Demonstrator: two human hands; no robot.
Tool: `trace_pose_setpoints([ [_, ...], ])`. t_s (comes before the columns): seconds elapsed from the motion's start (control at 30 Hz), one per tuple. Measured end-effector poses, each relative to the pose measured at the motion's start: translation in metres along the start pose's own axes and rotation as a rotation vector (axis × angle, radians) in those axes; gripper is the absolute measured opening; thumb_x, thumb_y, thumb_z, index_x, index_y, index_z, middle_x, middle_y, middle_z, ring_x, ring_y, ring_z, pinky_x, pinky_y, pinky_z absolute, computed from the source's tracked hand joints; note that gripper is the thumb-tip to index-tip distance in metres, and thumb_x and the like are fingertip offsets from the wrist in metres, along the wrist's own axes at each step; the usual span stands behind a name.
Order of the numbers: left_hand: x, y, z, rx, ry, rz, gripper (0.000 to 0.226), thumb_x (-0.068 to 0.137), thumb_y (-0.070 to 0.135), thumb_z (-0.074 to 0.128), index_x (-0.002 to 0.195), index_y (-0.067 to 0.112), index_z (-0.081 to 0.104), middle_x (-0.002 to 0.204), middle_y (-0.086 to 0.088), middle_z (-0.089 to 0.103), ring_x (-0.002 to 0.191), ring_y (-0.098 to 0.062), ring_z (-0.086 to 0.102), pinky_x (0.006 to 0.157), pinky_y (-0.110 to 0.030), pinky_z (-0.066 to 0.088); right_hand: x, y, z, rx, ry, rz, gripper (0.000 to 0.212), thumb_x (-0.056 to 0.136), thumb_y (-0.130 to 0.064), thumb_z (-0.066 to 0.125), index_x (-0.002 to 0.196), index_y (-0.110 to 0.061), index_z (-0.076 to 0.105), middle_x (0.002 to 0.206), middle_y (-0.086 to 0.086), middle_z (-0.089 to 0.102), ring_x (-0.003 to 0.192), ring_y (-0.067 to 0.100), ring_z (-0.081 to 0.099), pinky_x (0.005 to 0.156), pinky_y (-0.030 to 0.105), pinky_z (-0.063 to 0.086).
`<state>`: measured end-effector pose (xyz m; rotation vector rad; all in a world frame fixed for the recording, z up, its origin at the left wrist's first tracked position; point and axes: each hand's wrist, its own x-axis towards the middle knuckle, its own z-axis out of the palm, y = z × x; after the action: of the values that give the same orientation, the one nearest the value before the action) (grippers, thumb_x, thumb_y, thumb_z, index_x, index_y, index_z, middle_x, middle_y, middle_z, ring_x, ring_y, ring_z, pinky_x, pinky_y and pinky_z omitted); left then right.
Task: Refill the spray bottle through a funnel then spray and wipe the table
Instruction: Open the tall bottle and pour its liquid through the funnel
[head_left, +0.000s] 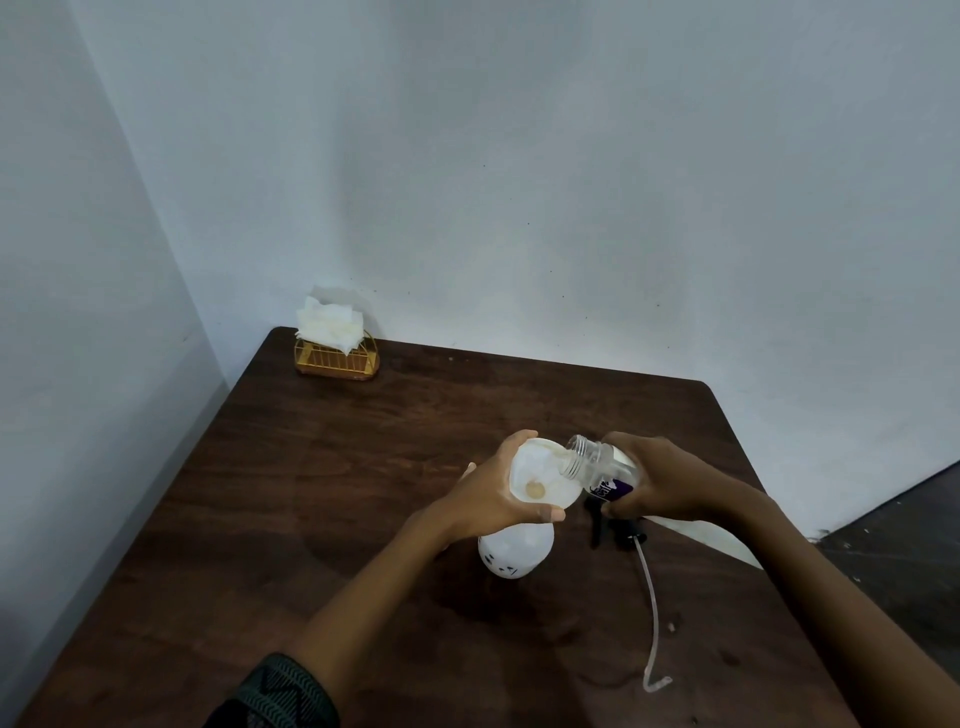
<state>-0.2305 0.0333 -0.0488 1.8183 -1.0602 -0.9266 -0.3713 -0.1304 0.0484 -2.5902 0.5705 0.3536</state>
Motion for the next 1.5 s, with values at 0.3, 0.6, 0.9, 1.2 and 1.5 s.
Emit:
trace_pose_setpoints([
  [0.3, 0.0001, 0.0001, 0.0003, -0.003, -0.002, -0.005, 0.106, 0.053, 0.070, 0.069, 0.140, 0.044, 0.014, 0.136, 0.019, 0.033, 0.134, -0.016, 0.034, 0.114, -0.054, 0.024, 0.0014, -0.0006, -0.0003, -0.002, -0.002, 0.003, 0.045, 0.068, -0.028, 0.078, 0.104, -0.024, 0.052, 0.099, -0.002, 0.063, 0.083, 0.015, 0.061, 0.070, 0.031, 0.053],
  [0.6, -0.0001, 0.0007, -0.0005, -0.009, -0.007, -0.005, 0.107, 0.053, 0.070, 0.069, 0.141, 0.043, 0.014, 0.143, 0.015, 0.032, 0.135, -0.016, 0.034, 0.114, -0.054, 0.023, 0.0030, 0.0011, 0.0003, -0.006, -0.001, -0.003, 0.046, 0.069, -0.029, 0.078, 0.106, -0.025, 0.051, 0.100, -0.004, 0.061, 0.083, 0.013, 0.060, 0.065, 0.025, 0.049],
  [0.9, 0.0010, -0.0010, 0.0003, -0.016, -0.003, -0.006, 0.104, 0.052, 0.071, 0.070, 0.137, 0.049, 0.014, 0.142, 0.014, 0.034, 0.134, -0.017, 0.034, 0.114, -0.053, 0.025, 0.0053, 0.0003, 0.0011, -0.028, 0.002, -0.009, 0.045, 0.068, -0.032, 0.078, 0.103, -0.026, 0.051, 0.098, -0.004, 0.062, 0.082, 0.014, 0.060, 0.068, 0.030, 0.051],
  [1.2, 0.0008, -0.0015, 0.0008, -0.005, -0.001, 0.002, 0.105, 0.053, 0.070, 0.070, 0.138, 0.047, 0.014, 0.144, 0.014, 0.033, 0.135, -0.017, 0.034, 0.114, -0.054, 0.024, 0.0040, -0.0035, 0.0004, -0.032, -0.008, -0.006, 0.048, 0.068, -0.031, 0.078, 0.108, -0.023, 0.052, 0.101, -0.003, 0.063, 0.083, 0.014, 0.060, 0.070, 0.031, 0.053],
  [1.5, -0.0003, -0.0025, 0.0020, -0.011, 0.000, 0.005, 0.104, 0.054, 0.069, 0.071, 0.138, 0.047, 0.014, 0.145, 0.014, 0.033, 0.135, -0.017, 0.034, 0.114, -0.054, 0.024, 0.0024, -0.0061, 0.0013, -0.038, 0.002, -0.012, 0.047, 0.067, -0.031, 0.078, 0.106, -0.022, 0.053, 0.098, -0.003, 0.063, 0.083, 0.016, 0.060, 0.071, 0.034, 0.052],
])
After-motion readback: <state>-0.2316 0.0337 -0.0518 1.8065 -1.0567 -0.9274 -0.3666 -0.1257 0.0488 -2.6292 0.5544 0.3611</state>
